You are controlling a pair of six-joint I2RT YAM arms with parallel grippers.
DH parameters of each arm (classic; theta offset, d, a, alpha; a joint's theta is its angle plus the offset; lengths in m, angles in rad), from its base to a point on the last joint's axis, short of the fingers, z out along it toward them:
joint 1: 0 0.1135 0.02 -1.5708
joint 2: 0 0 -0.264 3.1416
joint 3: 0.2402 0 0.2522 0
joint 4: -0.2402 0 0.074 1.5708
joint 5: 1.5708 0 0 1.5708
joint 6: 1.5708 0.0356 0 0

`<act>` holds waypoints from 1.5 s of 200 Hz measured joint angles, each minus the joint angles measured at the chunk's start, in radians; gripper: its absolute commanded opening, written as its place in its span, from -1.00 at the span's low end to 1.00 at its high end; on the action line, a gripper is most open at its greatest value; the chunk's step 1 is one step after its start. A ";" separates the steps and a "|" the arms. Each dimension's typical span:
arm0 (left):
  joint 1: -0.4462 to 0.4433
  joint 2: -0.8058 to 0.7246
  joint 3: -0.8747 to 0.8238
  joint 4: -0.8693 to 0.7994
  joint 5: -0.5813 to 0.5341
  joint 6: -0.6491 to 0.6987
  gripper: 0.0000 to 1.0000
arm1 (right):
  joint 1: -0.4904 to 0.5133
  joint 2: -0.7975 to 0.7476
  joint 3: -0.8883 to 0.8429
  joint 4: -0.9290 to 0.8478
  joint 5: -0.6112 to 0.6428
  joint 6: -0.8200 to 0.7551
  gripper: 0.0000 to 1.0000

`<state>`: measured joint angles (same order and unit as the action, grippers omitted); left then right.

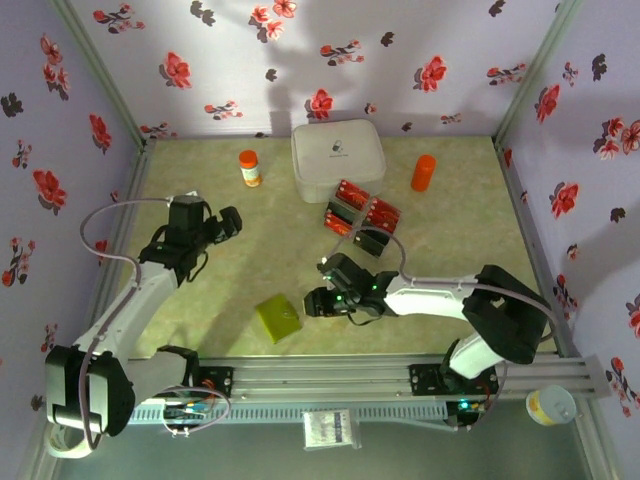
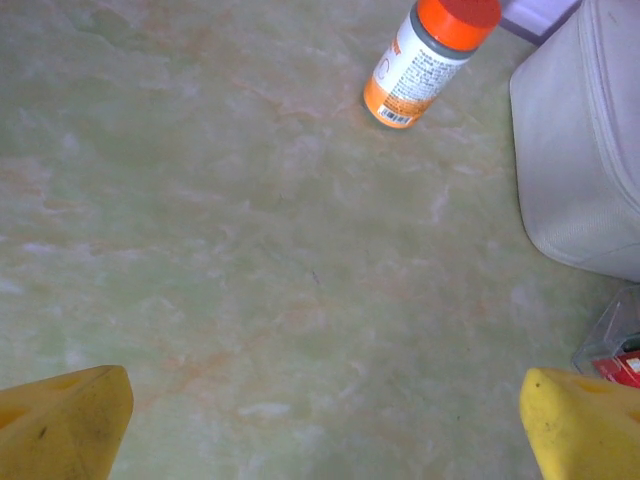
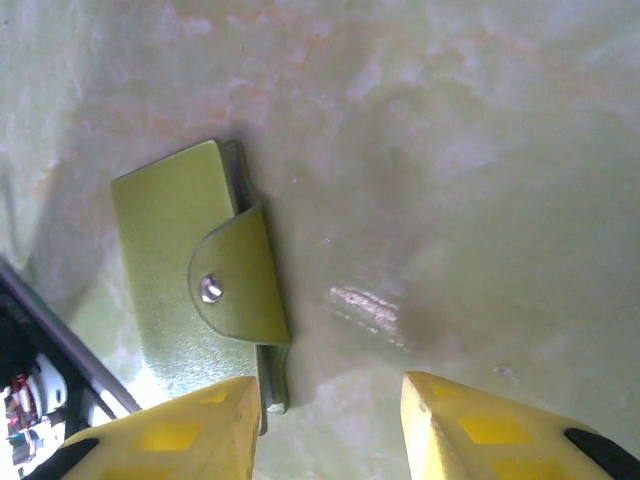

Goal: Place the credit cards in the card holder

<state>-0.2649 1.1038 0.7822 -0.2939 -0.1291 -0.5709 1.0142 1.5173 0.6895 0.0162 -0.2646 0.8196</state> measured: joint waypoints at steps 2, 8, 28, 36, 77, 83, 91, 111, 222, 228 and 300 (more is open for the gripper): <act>0.000 0.000 0.000 0.000 0.000 0.000 1.00 | 0.001 0.000 -0.003 0.006 -0.004 0.006 -0.17; -0.002 0.000 -0.001 -0.001 0.000 0.000 1.00 | 0.002 0.000 -0.010 0.019 -0.014 0.021 -0.18; -0.007 -0.004 -0.010 -0.002 0.001 0.000 1.00 | 0.011 0.000 -0.022 0.052 -0.037 0.059 -0.22; -0.009 -0.006 -0.017 -0.004 0.001 0.000 1.00 | 0.015 0.000 -0.025 0.068 -0.047 0.074 -0.24; -0.016 -0.014 -0.038 -0.011 0.003 -0.004 1.00 | 0.040 0.011 -0.048 0.149 -0.074 0.135 -0.29; -0.018 -0.016 -0.040 -0.011 0.003 -0.005 0.99 | 0.044 0.016 -0.050 0.154 -0.076 0.140 -0.29; -0.021 -0.020 -0.043 -0.011 0.003 -0.007 1.00 | 0.050 0.024 -0.051 0.160 -0.077 0.147 -0.30; -0.025 -0.028 -0.048 -0.014 0.003 -0.007 1.00 | 0.065 0.046 -0.055 0.180 -0.077 0.162 -0.31; -0.026 -0.039 -0.048 -0.014 0.003 -0.007 1.00 | 0.093 0.143 -0.071 0.323 -0.084 0.251 -0.77; -0.026 -0.039 -0.048 -0.014 0.003 -0.007 1.00 | 0.093 0.148 -0.072 0.330 -0.085 0.256 -0.89; -0.028 -0.038 -0.048 -0.013 0.040 -0.021 1.00 | -0.019 0.157 -0.097 0.473 -0.159 0.312 -1.00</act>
<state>-0.2928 1.0657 0.7345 -0.3065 -0.0887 -0.5915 0.9951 1.6741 0.5922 0.4896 -0.4240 1.1320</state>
